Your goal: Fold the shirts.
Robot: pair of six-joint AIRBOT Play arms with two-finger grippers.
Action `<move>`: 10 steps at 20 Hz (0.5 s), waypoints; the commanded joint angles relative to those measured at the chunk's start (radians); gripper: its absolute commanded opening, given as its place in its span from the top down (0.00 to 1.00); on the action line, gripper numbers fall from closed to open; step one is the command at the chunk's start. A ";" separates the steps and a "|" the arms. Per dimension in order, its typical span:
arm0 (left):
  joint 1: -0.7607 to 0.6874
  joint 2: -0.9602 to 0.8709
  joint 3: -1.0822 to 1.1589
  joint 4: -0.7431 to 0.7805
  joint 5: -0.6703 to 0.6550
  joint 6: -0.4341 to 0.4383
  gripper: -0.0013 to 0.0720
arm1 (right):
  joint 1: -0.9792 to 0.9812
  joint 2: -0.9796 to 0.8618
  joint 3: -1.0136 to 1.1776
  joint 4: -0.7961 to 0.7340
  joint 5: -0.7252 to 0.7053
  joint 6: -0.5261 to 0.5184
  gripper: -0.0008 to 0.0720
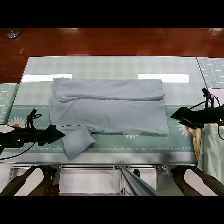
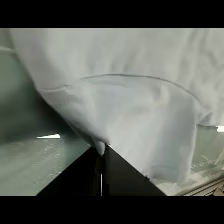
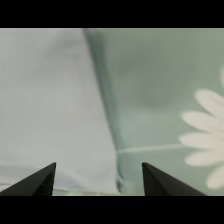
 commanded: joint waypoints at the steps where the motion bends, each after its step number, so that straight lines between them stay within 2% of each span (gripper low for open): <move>1: -0.013 0.002 0.041 -0.023 -0.035 0.018 0.94 | 0.014 0.001 -0.051 -0.101 0.091 0.064 0.13; 4: -0.014 0.002 0.047 -0.038 -0.033 0.018 0.93 | 0.098 -0.032 -0.088 -0.076 0.073 0.064 0.13; 10: -0.014 0.002 0.047 -0.038 -0.034 0.018 0.93 | 0.184 -0.172 -0.030 0.089 -0.049 0.064 0.14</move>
